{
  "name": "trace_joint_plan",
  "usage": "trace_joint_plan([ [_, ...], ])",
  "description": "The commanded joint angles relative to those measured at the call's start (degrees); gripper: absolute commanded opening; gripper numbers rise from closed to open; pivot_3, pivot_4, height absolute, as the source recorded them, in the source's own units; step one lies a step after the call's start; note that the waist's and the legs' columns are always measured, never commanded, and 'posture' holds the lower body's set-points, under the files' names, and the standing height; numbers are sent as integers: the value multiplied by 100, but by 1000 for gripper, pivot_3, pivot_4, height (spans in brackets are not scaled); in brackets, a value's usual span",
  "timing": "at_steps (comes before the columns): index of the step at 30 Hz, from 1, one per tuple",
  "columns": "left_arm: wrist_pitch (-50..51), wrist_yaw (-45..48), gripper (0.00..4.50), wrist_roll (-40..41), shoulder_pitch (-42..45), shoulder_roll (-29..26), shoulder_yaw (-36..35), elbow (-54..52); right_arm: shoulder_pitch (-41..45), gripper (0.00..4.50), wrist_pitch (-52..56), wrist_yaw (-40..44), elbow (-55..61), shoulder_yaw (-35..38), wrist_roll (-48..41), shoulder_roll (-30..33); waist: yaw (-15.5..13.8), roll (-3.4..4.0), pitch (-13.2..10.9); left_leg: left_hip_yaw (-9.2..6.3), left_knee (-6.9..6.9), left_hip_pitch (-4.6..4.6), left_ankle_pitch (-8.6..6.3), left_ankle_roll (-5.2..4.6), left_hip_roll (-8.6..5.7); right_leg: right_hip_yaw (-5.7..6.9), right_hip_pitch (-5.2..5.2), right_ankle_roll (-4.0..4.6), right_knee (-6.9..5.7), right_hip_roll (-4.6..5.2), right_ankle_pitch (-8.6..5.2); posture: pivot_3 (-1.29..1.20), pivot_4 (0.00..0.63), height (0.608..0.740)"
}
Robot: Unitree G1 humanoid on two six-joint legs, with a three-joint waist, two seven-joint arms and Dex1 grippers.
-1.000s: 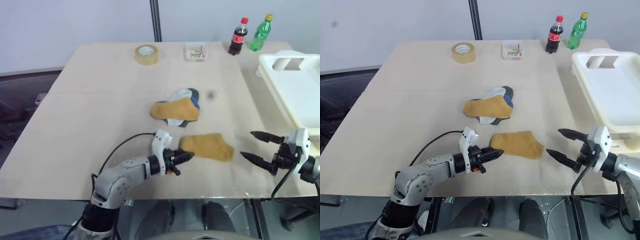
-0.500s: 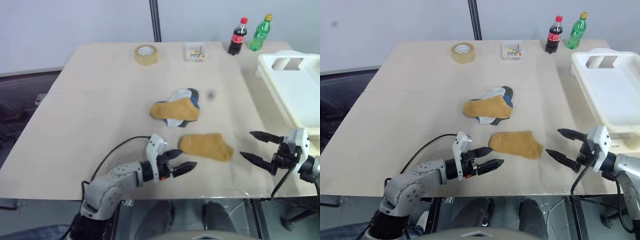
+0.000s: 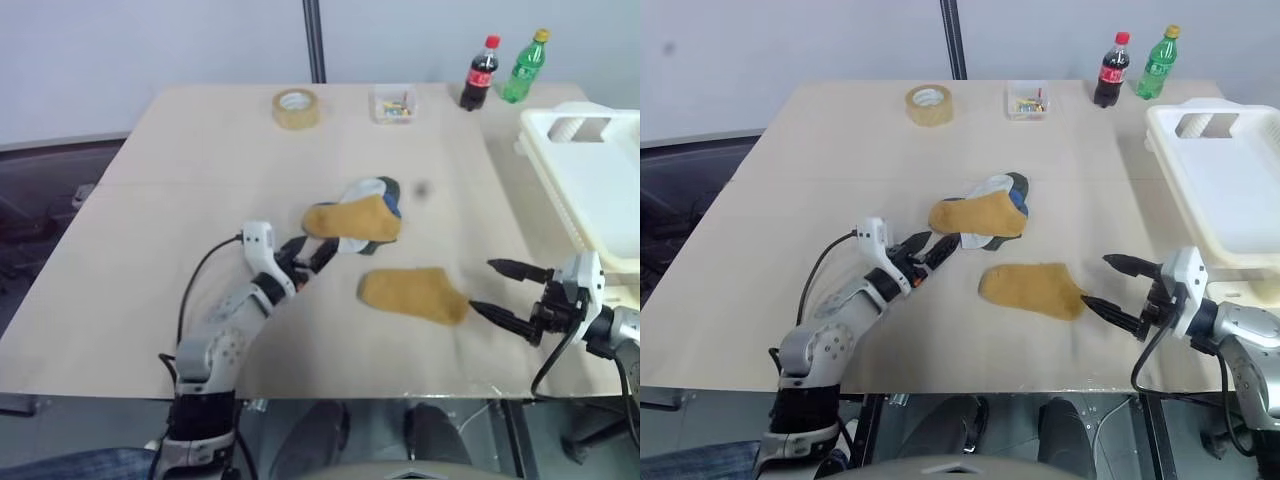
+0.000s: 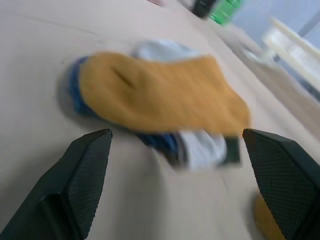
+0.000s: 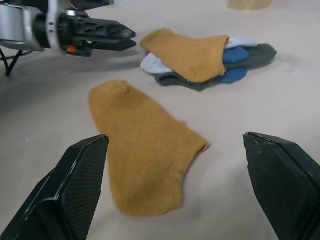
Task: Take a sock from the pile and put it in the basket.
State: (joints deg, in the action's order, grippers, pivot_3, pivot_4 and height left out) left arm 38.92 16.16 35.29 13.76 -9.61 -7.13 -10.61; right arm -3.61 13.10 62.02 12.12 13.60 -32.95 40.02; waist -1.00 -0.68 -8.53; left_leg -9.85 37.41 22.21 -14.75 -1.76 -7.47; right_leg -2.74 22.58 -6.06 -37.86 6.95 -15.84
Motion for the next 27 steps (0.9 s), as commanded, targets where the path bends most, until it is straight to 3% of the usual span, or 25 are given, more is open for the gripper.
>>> trace_joint_plan([
  [1, 315, -464, 4469, 386, 233, 365, -377, 200, 46, 4500, -93, 7, 19, 4, 4, -41, 2, -2, -1, -1, 0, 0, 0, 0, 0, 0, 0, 0, 0, -1, 0, 0, 150, 740],
  [5, 523, -721, 4469, 717, 389, 639, -720, 337, 9, 4500, -129, 6, 18, -19, 52, -88, 10, -2, -1, 0, 1, -1, 1, 1, 0, 1, 0, 0, -3, -1, 0, 0, 150, 740],
  [16, 584, -758, 4469, 680, 542, 581, -701, 536, 67, 4500, -495, 14, 42, 54, 33, -348, 10, -2, 0, 1, 2, -4, 1, 1, 0, -1, -1, 0, -6, -2, 0, 0, 150, 740],
  [21, 583, -712, 2450, 664, 532, 556, -672, 550, 52, 4500, -619, 24, 231, 24, -67, -492, 11, -2, -1, 1, 2, -3, 1, 1, 0, -2, 0, 0, -5, -3, 0, 0, 150, 740],
  [26, 584, -688, 154, 651, 498, 539, -634, 565, 62, 4500, -738, 88, 202, -16, -41, -517, 13, -2, -1, 0, 2, -3, 1, 1, 0, -2, 0, 0, -5, -4, 0, 0, 150, 740],
  [27, 587, -695, 57, 657, 499, 541, -630, 566, 66, 4500, -737, 94, 191, -18, -44, -510, 13, -2, -1, 0, 2, -3, 1, 1, 0, -2, 0, 0, -5, -4, 0, 0, 150, 740],
])
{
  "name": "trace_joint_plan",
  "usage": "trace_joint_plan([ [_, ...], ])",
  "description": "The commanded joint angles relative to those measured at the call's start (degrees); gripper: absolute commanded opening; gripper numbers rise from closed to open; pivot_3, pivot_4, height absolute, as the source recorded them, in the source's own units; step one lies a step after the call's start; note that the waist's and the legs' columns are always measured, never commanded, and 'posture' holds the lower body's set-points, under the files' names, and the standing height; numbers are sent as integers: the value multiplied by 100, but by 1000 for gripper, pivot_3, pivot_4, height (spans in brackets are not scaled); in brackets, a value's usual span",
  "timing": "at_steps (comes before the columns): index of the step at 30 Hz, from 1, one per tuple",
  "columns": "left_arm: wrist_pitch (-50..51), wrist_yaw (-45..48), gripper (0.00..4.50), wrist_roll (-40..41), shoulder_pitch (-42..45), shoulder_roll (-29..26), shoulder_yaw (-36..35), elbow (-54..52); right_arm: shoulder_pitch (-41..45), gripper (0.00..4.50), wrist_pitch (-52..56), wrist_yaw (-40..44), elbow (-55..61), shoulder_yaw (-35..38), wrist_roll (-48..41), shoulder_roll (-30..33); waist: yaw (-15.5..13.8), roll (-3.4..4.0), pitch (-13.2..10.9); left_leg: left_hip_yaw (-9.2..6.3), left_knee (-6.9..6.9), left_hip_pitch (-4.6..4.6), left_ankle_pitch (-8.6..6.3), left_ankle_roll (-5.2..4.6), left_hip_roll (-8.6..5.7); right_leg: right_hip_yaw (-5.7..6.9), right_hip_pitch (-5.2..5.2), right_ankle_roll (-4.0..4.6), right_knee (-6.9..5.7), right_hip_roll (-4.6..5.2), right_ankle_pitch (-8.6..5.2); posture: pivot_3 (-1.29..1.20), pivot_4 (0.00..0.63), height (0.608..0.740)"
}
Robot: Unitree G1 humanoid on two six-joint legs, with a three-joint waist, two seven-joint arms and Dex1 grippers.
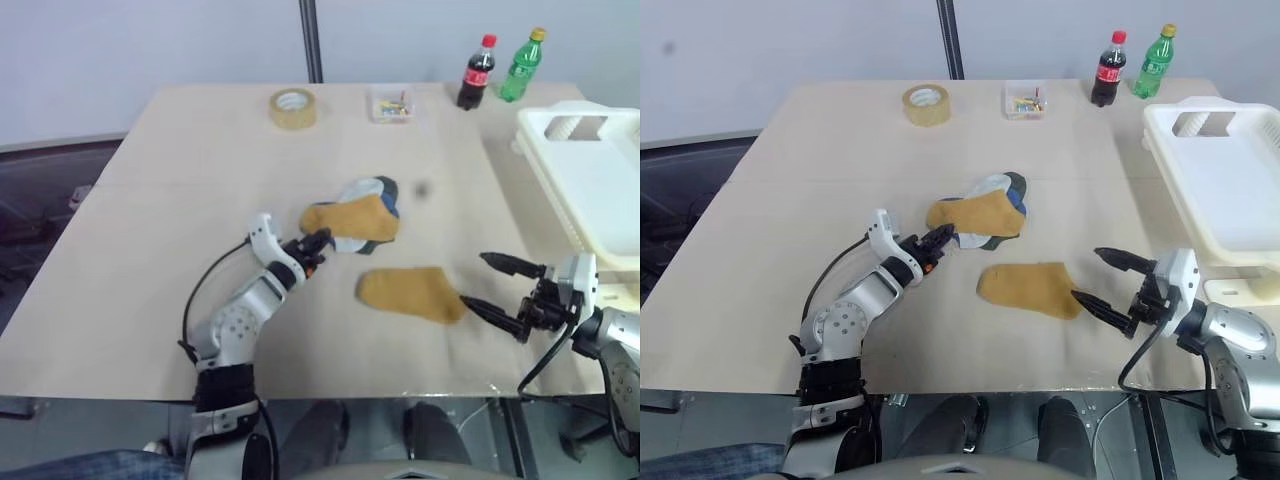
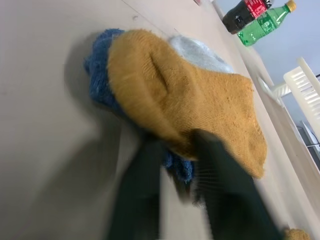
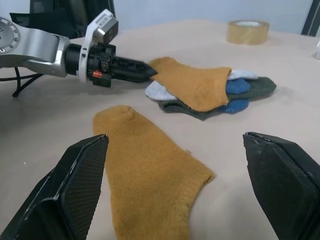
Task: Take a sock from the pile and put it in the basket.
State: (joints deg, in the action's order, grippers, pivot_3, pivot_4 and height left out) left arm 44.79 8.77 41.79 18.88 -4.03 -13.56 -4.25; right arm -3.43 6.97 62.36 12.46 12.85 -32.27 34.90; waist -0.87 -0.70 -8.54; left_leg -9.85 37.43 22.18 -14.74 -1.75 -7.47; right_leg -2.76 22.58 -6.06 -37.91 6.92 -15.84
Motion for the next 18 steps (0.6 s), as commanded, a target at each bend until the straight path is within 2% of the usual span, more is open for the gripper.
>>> trace_joint_plan([
  [1, 9, 34, 57, 20, -14, -14, 11, -85, 52, 4500, -125, 63, 135, 50, -93, 17, 0, 0, 0, 0, 0, 0, 0, 0, 0, 0, 0, 0, 0, 0, 0, 0, 150, 740],
  [8, 459, 56, 57, 391, -256, -89, 40, -654, 62, 4500, -172, 110, 13, 21, -4, 86, 4, 0, 0, 0, 0, 0, 0, 0, 0, -1, 0, 0, 0, 0, 0, 0, 150, 740],
  [13, 960, 244, 57, 1585, -747, -128, -75, -1837, 23, 4500, -159, 116, -5, 18, 5, 116, 6, -1, -1, -1, 0, 1, 0, 0, 1, -2, 2, 0, 0, 0, 0, 0, 150, 740],
  [16, 791, 215, 57, 1429, -905, -160, 94, -1951, 17, 4500, -173, 123, -39, -24, 36, 107, -4, 1, 0, 0, -1, -1, 0, 0, 2, -2, 1, 0, 0, 0, 0, 0, 150, 740],
  [18, 637, -25, 57, 1144, -804, -87, 141, -1654, 41, 4500, -167, 113, -50, -50, 51, 97, -8, 1, 1, 1, -1, -5, 0, 0, 1, -2, -3, 0, -1, 0, 0, 0, 150, 740],
])
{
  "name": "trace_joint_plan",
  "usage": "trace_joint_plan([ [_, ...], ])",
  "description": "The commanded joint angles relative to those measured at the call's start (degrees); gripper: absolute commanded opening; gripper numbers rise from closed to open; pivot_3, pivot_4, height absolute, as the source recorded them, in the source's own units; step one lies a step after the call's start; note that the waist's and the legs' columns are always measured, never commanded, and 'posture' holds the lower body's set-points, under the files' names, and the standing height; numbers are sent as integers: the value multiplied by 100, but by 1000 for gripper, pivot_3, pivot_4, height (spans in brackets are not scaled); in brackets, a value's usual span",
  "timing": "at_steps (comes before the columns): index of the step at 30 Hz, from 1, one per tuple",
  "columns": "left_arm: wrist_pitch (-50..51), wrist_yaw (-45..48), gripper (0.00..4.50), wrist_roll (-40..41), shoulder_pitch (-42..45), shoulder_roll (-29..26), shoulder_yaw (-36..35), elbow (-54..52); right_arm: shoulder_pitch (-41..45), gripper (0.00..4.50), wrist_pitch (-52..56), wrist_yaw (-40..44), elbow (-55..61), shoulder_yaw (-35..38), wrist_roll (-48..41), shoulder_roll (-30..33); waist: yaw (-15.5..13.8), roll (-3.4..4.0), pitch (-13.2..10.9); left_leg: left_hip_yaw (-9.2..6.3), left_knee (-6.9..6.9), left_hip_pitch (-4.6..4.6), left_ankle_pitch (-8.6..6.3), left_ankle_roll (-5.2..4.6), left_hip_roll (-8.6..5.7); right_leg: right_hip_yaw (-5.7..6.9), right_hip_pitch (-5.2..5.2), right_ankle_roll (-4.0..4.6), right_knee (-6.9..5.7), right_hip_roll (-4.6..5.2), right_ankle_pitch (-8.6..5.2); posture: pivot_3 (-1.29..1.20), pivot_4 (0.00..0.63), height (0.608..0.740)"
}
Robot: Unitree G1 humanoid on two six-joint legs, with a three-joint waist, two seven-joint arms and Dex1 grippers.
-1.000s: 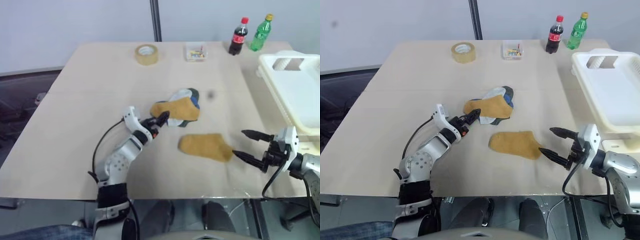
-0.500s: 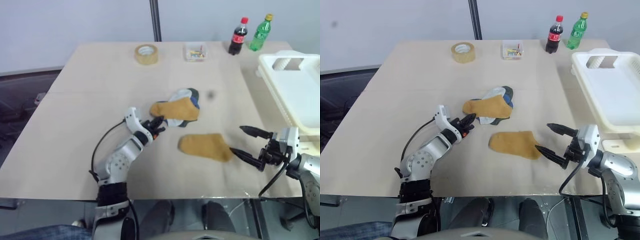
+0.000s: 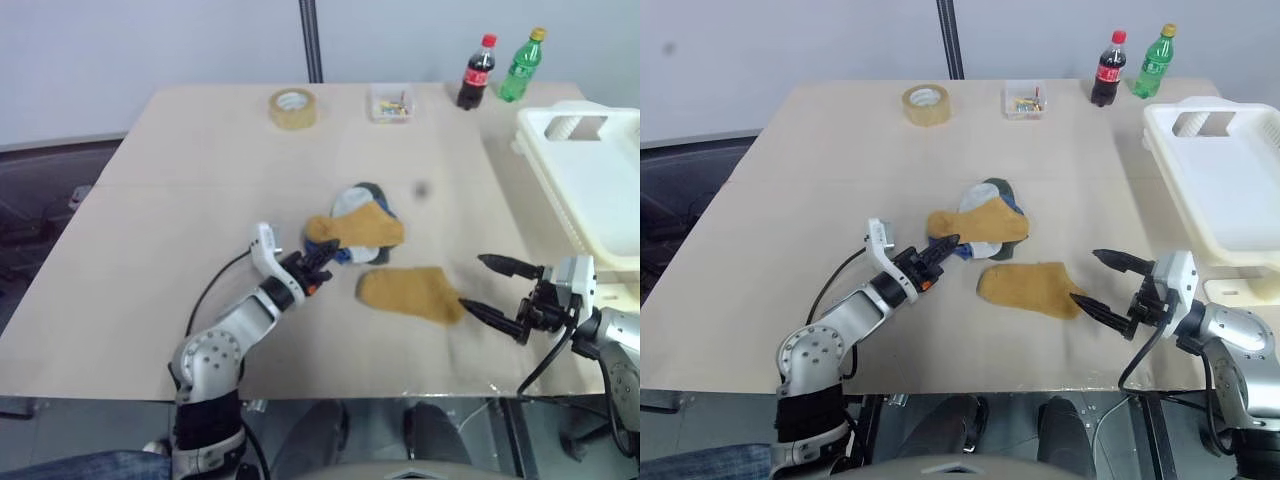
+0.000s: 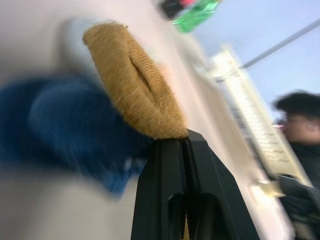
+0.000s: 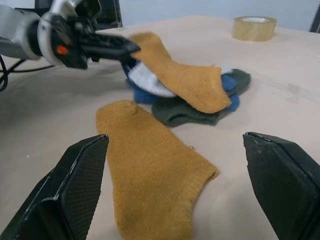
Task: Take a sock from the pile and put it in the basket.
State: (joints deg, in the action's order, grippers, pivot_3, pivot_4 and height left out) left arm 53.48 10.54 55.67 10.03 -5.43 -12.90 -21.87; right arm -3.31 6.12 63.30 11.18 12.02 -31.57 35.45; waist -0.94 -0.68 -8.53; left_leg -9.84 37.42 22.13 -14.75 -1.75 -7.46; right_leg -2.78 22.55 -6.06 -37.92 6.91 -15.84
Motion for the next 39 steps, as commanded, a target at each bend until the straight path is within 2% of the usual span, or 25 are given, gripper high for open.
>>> trace_joint_plan([
  [1, -319, -273, 57, -401, 178, 82, 126, 295, 44, 4500, -74, 13, 77, 24, -16, 40, -3, 0, 0, 0, 0, 0, 0, 0, 0, 0, -1, 0, 0, 0, 0, 0, 150, 740],
  [6, -629, -385, 57, -1050, 700, 250, 412, 1326, 100, 4500, -69, 10, 36, 0, 4, 56, -15, -3, -1, 1, 1, 1, 0, 0, -2, 1, -3, 0, 1, 0, 0, 0, 150, 740],
  [10, -690, -145, 57, -1305, 867, 274, 669, 1674, 119, 4500, -38, -18, 63, 50, -3, 101, -6, -2, -1, 1, 0, 2, 0, 0, -3, 1, -1, 0, 4, 1, 0, 0, 150, 740],
  [20, -1094, 104, 57, -1640, 1579, 528, 619, 2679, -78, 4500, -62, -167, 208, 157, 10, 125, -64, -3, 0, -2, 3, -1, 0, 0, -4, 6, -8, -1, 2, 3, 0, 0, 150, 740],
  [26, -2079, 65, 57, -1954, 2888, 695, 114, 4478, -30, 4500, -37, -253, 236, 112, 31, 94, -129, -9, -4, -5, 8, 1, 1, 1, -7, 11, -8, -6, 1, 2, 3, 0, 150, 740],
  [29, -2557, 110, 57, -2396, 3431, 557, 164, 5336, -38, 4500, -30, -285, 263, 99, 39, 99, -89, -14, -7, 0, 6, 8, 0, 0, -7, 5, -1, -7, 6, 3, 3, 0, 150, 740],
  [34, -2988, 434, 57, -2599, 3867, 527, 117, 5845, -80, 4500, -45, -305, 276, 113, 57, 111, -8, -15, -7, -5, 9, 38, 1, 0, -8, 9, 26, -7, 7, 4, 4, 0, 150, 740],
  [35, -2973, 466, 588, -2576, 3869, 535, 93, 5790, -89, 4500, -47, -312, 284, 109, 62, 108, 6, -15, -8, -6, 10, 38, 1, 0, -9, 9, 26, -7, 6, 5, 4, 0, 150, 740],
  [36, -2875, 530, 819, -2490, 3819, 560, 75, 5617, -102, 4500, -46, -322, 298, 106, 64, 103, 9, -15, -8, -8, 11, 39, 1, 0, -9, 10, 26, -7, 5, 5, 4, 0, 150, 740],
  [39, -2491, 558, 2177, -2382, 3569, 579, 131, 5073, -162, 4500, -50, -348, 339, 92, 68, 85, 16, -15, -7, -10, 12, 38, 1, 0, -9, 11, 27, -7, 2, 4, 4, 0, 150, 740],
])
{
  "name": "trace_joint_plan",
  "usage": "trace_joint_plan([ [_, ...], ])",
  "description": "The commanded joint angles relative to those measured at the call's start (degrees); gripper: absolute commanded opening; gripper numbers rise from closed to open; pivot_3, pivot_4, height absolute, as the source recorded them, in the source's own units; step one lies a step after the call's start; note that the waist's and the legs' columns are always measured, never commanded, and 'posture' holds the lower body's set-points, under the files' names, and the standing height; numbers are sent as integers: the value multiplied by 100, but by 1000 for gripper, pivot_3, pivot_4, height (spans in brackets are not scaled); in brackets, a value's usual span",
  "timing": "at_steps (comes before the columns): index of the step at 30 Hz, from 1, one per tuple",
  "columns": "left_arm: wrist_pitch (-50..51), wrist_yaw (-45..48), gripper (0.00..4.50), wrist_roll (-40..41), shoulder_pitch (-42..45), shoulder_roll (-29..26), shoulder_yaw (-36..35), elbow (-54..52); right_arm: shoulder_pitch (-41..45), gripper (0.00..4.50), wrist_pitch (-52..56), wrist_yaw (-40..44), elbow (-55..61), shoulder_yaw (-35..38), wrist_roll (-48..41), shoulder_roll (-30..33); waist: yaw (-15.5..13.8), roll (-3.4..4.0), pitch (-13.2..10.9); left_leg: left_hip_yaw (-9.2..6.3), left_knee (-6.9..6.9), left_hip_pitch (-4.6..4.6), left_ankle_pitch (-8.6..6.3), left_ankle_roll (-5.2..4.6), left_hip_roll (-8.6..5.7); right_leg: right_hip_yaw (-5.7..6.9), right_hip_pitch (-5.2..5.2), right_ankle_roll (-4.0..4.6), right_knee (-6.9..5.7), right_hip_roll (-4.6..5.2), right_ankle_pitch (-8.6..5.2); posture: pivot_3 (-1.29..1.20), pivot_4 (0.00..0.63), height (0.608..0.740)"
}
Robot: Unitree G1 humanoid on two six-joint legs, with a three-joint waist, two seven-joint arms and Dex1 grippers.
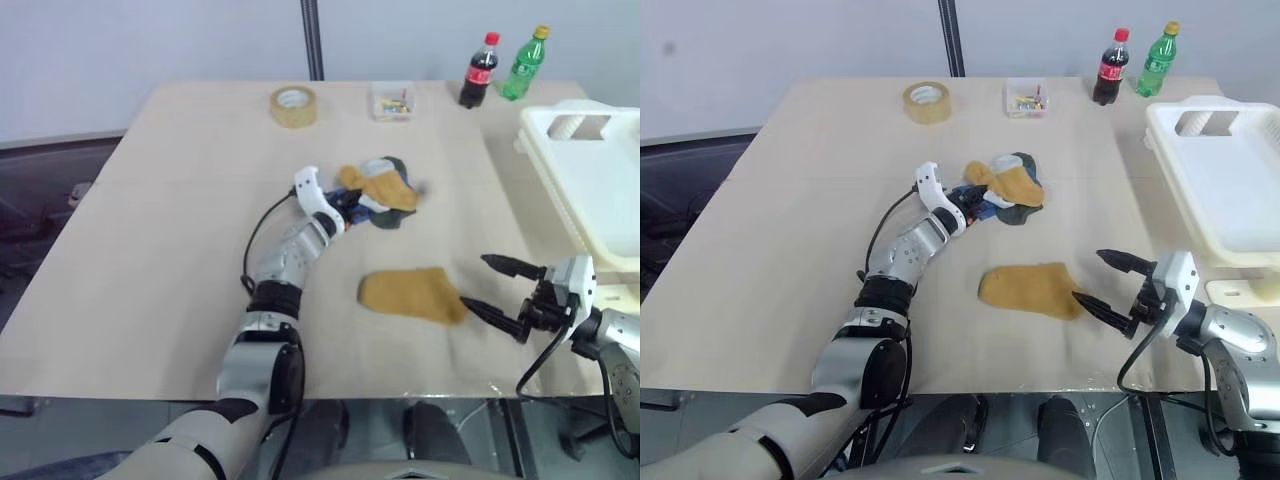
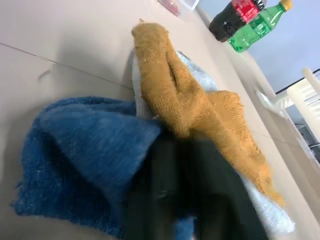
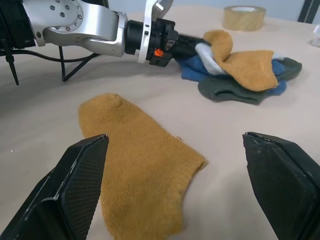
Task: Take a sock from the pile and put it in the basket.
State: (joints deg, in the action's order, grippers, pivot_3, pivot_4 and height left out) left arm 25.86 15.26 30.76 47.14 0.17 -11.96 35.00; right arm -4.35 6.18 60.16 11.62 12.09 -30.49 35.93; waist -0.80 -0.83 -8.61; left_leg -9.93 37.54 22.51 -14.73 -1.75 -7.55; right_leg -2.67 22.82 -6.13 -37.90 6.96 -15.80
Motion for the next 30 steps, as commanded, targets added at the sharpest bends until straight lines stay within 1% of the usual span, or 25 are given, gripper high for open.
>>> trace_joint_plan([
  [1, 371, 62, 2684, 107, -235, 17, 55, -764, -79, 4500, -59, -44, 310, 77, -36, 30, 12, 0, 0, 1, 0, 0, 0, 0, 0, -1, 0, 0, -1, 0, 0, 0, 150, 740],
  [2, 491, 16, 3006, 127, -334, 23, 51, -915, -94, 4500, -65, -50, 314, 70, -31, 23, 14, 1, 1, 1, 0, 0, 0, 0, 0, -2, 0, 0, -1, 0, 0, 0, 150, 740],
  [9, 1074, -510, 3006, 390, -602, 86, -315, -1593, 19, 4500, -96, -74, 187, -22, 28, -21, 5, 1, 1, -1, 11, 0, 0, 0, 0, -1, 0, 0, -6, -2, 0, 0, 150, 740],
  [12, 1168, -595, 3006, 429, -683, 55, -387, -1818, 31, 4500, -107, -71, 174, -41, 52, -45, 7, 1, 1, 0, 12, 1, 0, 0, 0, -2, 0, 0, -6, -1, 0, 0, 150, 740],
  [15, 1218, -726, 3006, 594, -711, 38, -626, -2031, -8, 4500, -140, -68, 177, -83, 97, -83, 5, 1, 1, -1, 12, 1, 0, 0, 0, -1, 0, 0, -6, -2, 0, 0, 150, 740],
  [18, 1405, -649, 3006, 780, -808, 16, -656, -2354, -20, 4500, -144, -92, 187, -81, 109, -102, 5, 1, 1, 0, 14, 2, 0, 0, 1, -1, 0, 0, -6, -1, 0, 0, 150, 740],
  [21, 1453, -683, 3006, 723, -891, -3, -594, -2356, -35, 4500, -156, -106, 197, -94, 125, -122, 1, 2, 1, -1, 19, 3, 0, 0, 0, -1, -1, 0, -7, -2, 0, 0, 150, 740],
  [26, 1403, -656, 3006, 898, -792, 104, -744, -2282, -43, 4500, -169, -116, 208, -108, 157, -142, 0, 1, 1, -3, 22, 4, 0, 0, 0, 2, -2, 0, -8, -2, 1, 0, 150, 740],
  [30, 1398, -697, 3006, 840, -740, 94, -734, -2132, -60, 4500, -175, -129, 210, -107, 175, -146, 1, 2, 1, -2, 23, 5, 0, 0, 0, 2, -2, -1, -8, -2, 1, 0, 150, 740],
])
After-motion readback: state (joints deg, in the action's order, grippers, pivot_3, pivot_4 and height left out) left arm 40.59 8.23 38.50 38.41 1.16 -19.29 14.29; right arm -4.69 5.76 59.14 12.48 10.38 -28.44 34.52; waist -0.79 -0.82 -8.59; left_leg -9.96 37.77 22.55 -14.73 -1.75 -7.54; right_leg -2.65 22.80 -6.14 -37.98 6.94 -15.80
